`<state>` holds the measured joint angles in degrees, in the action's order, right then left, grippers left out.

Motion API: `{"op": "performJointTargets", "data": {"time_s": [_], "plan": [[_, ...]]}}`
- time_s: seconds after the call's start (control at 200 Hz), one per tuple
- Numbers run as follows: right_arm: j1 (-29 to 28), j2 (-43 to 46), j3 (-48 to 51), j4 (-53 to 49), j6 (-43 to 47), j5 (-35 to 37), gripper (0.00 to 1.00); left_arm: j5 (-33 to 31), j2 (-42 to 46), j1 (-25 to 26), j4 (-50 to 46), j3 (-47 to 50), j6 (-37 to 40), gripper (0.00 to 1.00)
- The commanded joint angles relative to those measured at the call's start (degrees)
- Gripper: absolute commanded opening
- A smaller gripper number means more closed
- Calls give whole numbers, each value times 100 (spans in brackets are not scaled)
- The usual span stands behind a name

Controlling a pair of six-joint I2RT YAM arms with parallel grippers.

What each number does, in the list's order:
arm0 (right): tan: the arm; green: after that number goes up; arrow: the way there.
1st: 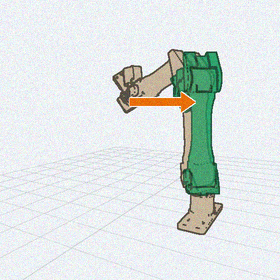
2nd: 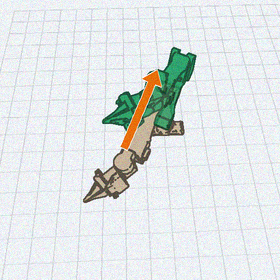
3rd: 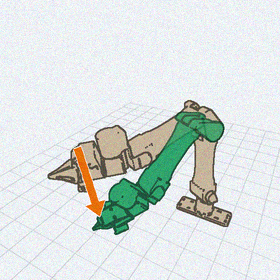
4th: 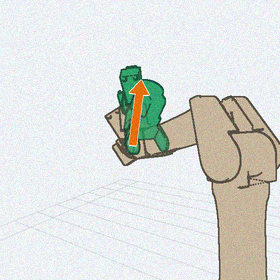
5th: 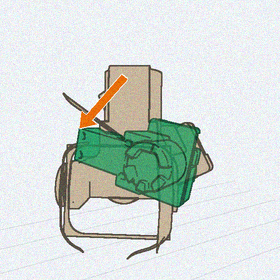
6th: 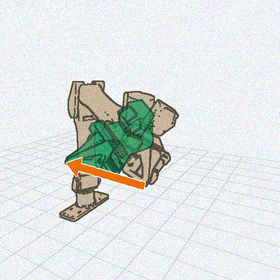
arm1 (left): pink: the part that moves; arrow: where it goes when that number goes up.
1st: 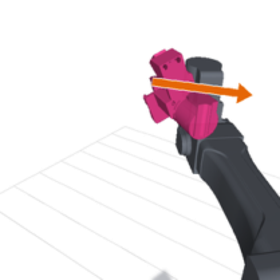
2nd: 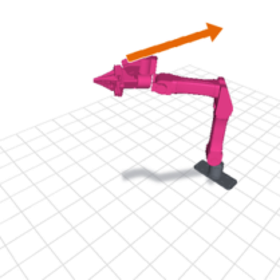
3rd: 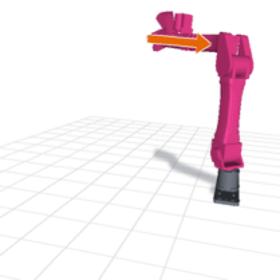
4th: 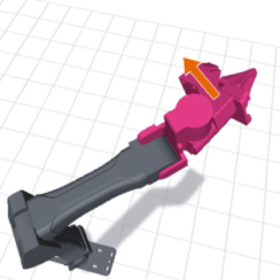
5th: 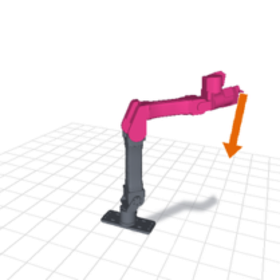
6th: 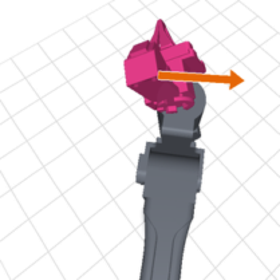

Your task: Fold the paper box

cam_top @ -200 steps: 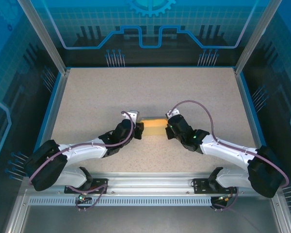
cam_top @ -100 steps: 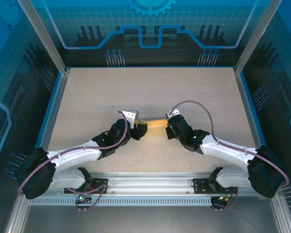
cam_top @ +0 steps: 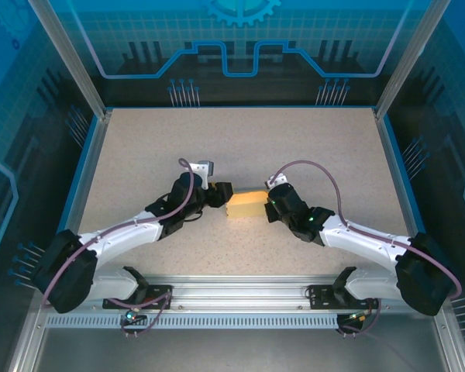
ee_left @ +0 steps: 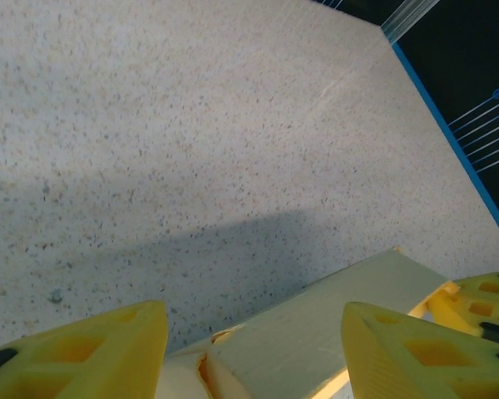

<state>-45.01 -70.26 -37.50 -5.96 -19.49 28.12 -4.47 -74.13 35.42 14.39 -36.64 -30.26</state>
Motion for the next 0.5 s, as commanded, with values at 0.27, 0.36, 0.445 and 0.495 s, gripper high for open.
{"op": "performJointTargets", "data": {"time_s": [0.27, 0.36, 0.445, 0.495], "plan": [[-56, 57, 120, -160, -2, 55, 0, 595, -404, -96, -445, -135, -217, 57], [-55, 74, 117, -160, -11, 71, 1, 673, -444, -90, -416, -57, -263, 56], [-59, 75, 117, -165, -5, 55, 3, 702, -478, -86, -376, 36, -287, 56], [-59, 82, 111, -177, 0, 54, 5, 699, -504, -88, -346, 97, -287, 56]]}}
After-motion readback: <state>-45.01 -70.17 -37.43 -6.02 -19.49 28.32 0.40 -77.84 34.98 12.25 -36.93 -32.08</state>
